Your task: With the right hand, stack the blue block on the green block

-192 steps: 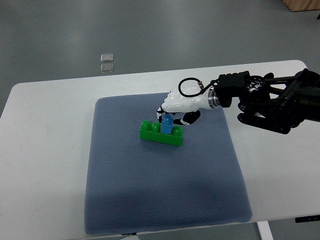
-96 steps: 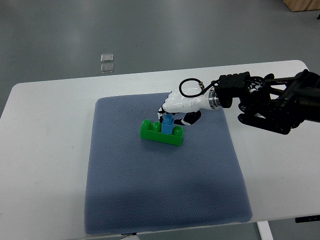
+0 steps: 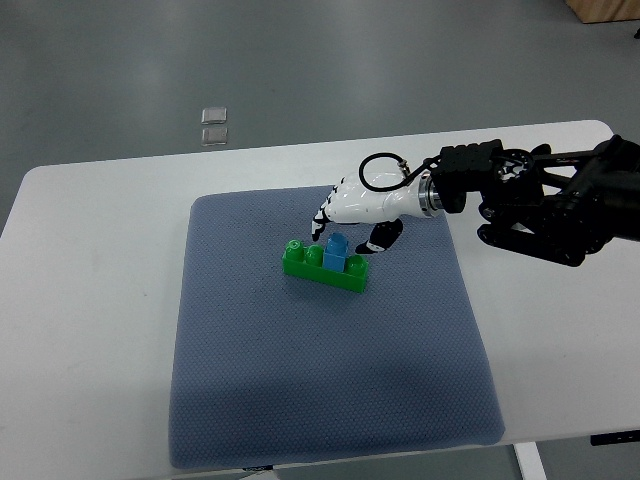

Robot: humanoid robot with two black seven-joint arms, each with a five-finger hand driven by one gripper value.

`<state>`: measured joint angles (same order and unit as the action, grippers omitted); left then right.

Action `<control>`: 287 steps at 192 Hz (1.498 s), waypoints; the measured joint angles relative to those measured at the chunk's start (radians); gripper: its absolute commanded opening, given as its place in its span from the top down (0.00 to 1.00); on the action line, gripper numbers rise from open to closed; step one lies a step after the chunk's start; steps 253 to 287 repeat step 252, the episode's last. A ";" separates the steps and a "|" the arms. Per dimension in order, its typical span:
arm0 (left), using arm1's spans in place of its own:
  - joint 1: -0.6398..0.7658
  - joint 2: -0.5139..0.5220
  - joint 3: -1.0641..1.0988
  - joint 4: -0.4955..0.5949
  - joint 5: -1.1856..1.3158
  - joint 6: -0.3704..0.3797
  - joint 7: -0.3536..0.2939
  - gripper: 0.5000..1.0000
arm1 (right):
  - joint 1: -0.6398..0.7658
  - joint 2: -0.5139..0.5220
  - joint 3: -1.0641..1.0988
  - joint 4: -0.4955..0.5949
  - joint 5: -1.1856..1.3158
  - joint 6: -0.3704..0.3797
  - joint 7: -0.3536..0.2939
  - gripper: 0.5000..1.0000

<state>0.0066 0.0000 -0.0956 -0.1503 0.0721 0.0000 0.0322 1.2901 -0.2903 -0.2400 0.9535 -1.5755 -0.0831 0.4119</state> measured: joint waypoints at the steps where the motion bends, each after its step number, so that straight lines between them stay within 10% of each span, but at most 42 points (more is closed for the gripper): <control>1: 0.000 0.000 0.000 0.000 0.000 0.000 0.000 0.00 | 0.000 0.000 0.000 0.000 0.000 0.000 0.000 0.50; 107: 0.001 0.000 0.000 0.000 0.000 0.000 0.000 0.00 | -0.068 -0.092 0.299 -0.087 0.508 0.154 -0.100 0.50; 137: 0.000 0.000 -0.001 0.000 0.000 0.000 0.000 0.00 | -0.177 -0.092 0.410 -0.130 0.774 0.124 -0.178 0.49; 186: 0.001 0.000 0.000 0.000 0.000 0.000 0.000 0.00 | -0.306 -0.069 0.536 -0.165 1.160 0.000 -0.223 0.21; 287: 0.000 0.000 0.000 0.000 0.000 0.000 0.000 0.00 | -0.384 -0.075 0.544 -0.177 1.324 -0.048 -0.218 0.17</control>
